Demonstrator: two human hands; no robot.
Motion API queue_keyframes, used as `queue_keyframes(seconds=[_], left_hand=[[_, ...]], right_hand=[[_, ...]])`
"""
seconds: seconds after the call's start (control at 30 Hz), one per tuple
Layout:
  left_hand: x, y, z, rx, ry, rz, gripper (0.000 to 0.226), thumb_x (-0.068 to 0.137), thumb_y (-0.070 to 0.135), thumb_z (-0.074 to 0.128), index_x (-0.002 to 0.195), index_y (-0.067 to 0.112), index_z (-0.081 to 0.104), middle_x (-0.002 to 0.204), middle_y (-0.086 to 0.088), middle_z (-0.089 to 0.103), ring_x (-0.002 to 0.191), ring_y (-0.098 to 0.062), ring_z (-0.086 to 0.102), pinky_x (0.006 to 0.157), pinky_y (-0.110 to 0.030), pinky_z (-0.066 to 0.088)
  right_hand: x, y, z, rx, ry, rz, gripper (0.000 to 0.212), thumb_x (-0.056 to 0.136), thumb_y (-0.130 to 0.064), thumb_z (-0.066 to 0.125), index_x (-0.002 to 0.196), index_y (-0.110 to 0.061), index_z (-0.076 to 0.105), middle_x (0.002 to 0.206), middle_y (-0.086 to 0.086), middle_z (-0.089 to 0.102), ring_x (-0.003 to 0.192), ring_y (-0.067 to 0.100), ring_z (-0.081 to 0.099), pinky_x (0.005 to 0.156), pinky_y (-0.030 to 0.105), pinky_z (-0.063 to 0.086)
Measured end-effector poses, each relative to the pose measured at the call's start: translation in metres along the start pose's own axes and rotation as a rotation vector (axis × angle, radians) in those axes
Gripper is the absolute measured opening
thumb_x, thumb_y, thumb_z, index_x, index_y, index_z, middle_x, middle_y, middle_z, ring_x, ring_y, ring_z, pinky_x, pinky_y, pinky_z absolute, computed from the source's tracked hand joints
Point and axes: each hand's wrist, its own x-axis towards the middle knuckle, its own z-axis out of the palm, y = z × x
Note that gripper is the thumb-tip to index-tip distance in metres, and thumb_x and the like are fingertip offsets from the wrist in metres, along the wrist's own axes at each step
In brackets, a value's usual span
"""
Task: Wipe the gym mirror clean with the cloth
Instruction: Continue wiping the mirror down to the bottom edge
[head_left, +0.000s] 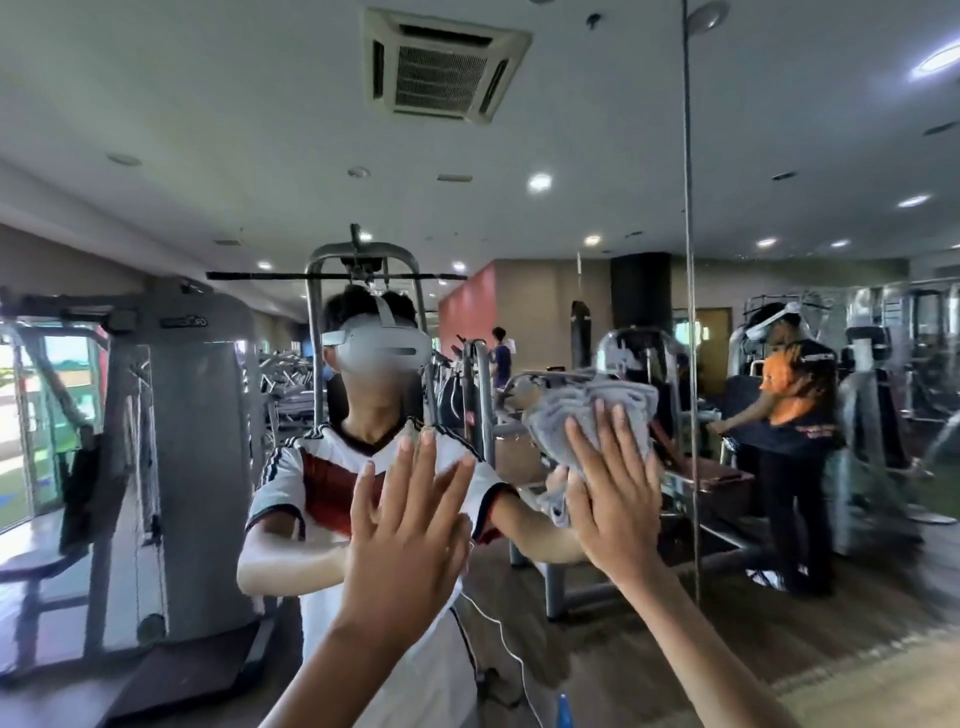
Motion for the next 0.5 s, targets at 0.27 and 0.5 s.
queue_keyframes(seconds=[0.27,0.5], left_hand=[[-0.009,0.003,0.007,0.036,0.009,0.011,0.054,0.104,0.039,0.036,0.153,0.018,0.039,0.161,-0.021,0.027,0.148,-0.039,0.03,0.112,-0.063,0.029],[-0.015,-0.001,0.008,-0.006,0.027,0.037,0.053,0.103,0.038,0.04,0.153,0.018,0.042,0.162,-0.02,0.027,0.149,-0.038,0.028,0.114,-0.062,0.028]], right_hand=[[0.017,0.05,-0.014,0.03,0.097,0.5,0.054,0.097,-0.028,0.033,0.15,-0.015,0.042,0.16,0.005,0.029,0.151,0.022,0.021,0.118,0.056,0.023],[-0.049,0.011,-0.01,0.019,-0.022,0.161,0.048,0.1,-0.024,0.038,0.145,-0.011,0.047,0.158,0.009,0.033,0.148,0.028,0.028,0.118,0.053,0.025]])
